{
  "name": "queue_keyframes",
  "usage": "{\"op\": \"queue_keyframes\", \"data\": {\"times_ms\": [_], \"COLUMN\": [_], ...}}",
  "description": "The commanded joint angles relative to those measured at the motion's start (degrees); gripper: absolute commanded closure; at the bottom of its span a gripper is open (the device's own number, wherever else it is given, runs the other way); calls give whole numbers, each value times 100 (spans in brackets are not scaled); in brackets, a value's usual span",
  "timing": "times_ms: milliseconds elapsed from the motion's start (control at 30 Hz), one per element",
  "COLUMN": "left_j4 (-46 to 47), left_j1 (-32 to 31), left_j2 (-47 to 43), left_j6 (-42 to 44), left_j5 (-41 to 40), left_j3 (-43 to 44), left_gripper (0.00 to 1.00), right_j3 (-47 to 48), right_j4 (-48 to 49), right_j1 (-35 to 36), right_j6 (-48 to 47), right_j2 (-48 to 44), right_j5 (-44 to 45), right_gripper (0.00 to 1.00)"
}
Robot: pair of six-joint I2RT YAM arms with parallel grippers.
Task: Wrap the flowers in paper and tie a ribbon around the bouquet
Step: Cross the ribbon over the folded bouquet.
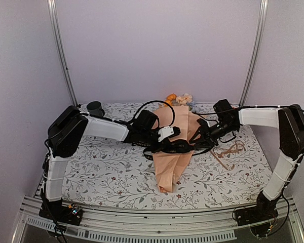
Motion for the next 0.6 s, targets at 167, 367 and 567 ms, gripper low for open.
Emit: {"op": "queue_keyframes", "data": {"times_ms": [167, 367, 567], "left_j4": [-30, 66, 319], "left_j1": [-76, -75, -77], "left_j2": [368, 302, 6], "left_j6": [-271, -456, -500], "left_j5": [2, -169, -243], "left_j3": [254, 197, -35], "left_gripper": [99, 100, 100], "right_j3": [500, 1228, 2483], "right_j4": [332, 1163, 1045], "right_j1": [-212, -88, 47], "right_j6": [-107, 412, 305], "right_j2": [-535, 744, 2082], "right_j5": [-183, -494, -223], "right_gripper": [57, 62, 64]}}
